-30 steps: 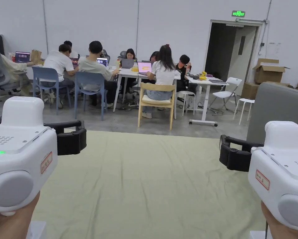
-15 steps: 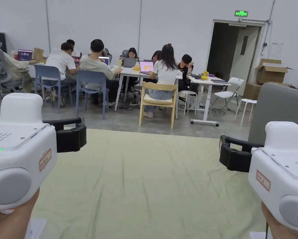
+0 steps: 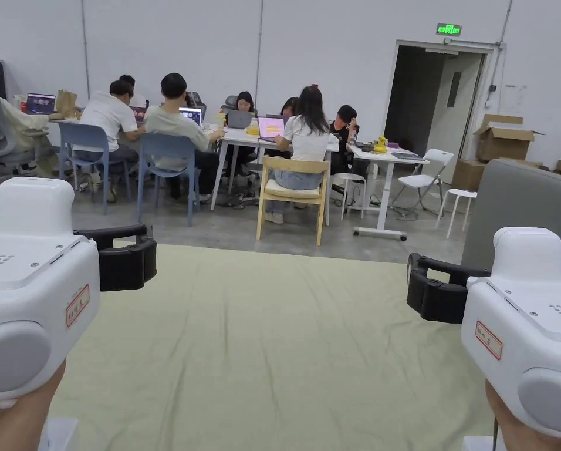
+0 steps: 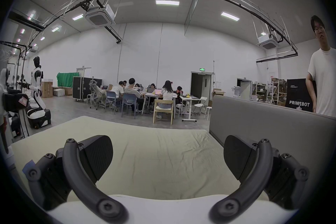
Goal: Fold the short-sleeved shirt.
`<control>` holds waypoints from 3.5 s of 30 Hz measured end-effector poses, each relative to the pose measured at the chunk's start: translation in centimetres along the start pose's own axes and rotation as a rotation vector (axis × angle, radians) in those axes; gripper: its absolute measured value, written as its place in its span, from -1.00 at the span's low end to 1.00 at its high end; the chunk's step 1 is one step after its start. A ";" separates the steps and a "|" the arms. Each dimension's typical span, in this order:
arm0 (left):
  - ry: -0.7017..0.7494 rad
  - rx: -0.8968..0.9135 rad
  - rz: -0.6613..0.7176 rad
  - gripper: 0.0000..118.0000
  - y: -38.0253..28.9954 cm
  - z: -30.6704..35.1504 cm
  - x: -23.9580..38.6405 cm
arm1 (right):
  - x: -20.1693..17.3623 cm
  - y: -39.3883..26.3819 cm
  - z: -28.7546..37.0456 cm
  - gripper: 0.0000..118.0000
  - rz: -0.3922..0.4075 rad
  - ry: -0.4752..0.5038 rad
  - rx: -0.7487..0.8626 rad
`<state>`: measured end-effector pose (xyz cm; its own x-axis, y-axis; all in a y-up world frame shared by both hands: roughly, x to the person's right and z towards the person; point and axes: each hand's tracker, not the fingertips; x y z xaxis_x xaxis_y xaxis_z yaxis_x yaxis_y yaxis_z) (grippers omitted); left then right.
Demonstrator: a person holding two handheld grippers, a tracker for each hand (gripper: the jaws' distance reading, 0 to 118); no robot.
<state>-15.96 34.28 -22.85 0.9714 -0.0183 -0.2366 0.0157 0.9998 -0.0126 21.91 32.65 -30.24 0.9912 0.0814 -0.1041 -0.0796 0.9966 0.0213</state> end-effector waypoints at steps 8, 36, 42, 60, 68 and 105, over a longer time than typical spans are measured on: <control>0.001 0.005 0.006 1.00 0.1 0.0 -0.1 | -0.4 0.2 0.0 1.00 0.016 0.001 0.003; -0.007 -0.001 0.007 1.00 -0.1 -0.3 0.0 | -0.1 -0.1 0.1 1.00 0.017 -0.019 -0.012; -0.007 0.001 0.005 1.00 0.0 -0.1 0.3 | -0.2 -0.1 0.1 1.00 0.020 -0.021 -0.017; -0.010 0.000 0.008 1.00 -0.1 -0.2 -0.1 | -0.2 0.0 0.6 1.00 0.009 -0.002 0.004; -0.013 0.003 0.012 1.00 0.1 -0.1 -0.1 | 0.2 0.6 1.0 1.00 -0.072 0.042 -0.006; -0.030 0.012 -0.001 1.00 0.0 -0.2 0.5 | -1.7 0.2 1.6 1.00 -0.137 0.060 -0.079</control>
<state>-15.50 34.25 -23.13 0.9781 -0.0188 -0.2073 0.0189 0.9998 -0.0014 20.38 32.73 -28.46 0.9855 -0.0573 -0.1597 0.0457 0.9961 -0.0755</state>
